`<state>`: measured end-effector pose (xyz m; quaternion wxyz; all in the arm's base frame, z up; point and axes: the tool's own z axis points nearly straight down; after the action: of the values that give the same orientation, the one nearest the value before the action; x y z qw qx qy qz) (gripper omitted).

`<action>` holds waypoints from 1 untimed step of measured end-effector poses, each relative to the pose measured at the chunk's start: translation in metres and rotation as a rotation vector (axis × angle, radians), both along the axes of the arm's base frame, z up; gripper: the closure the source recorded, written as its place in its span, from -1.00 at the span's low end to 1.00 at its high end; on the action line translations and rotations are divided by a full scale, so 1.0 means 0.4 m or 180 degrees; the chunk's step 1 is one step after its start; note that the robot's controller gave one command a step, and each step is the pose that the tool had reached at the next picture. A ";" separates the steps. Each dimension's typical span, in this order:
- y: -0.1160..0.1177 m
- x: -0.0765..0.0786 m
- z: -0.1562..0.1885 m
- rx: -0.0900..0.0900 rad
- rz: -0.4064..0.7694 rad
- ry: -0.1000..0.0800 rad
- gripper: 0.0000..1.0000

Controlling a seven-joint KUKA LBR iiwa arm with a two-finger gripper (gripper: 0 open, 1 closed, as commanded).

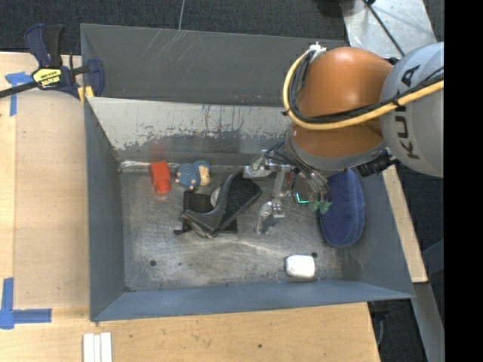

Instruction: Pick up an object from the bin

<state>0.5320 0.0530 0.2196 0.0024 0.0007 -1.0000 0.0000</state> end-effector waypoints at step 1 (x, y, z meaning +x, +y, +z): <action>0.048 0.065 -0.253 0.0006 -0.0062 -0.0049 -1.00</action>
Offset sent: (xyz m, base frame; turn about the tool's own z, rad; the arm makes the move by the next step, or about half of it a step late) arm 0.0296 0.0239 -0.1355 0.0232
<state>0.5578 0.0722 0.1184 -0.0052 -0.0090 -0.9999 -0.0009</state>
